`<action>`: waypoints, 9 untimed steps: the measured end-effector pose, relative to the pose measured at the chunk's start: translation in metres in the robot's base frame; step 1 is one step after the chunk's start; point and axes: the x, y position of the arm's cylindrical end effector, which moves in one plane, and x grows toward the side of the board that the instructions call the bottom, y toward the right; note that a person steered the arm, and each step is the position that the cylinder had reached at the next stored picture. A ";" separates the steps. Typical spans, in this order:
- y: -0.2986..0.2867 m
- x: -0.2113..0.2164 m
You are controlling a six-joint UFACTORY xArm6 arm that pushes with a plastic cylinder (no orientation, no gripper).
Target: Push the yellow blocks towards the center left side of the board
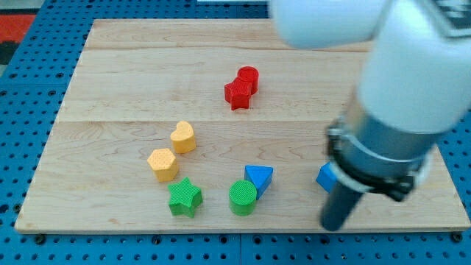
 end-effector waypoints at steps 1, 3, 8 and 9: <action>-0.065 -0.009; -0.085 -0.014; -0.066 -0.017; -0.045 -0.017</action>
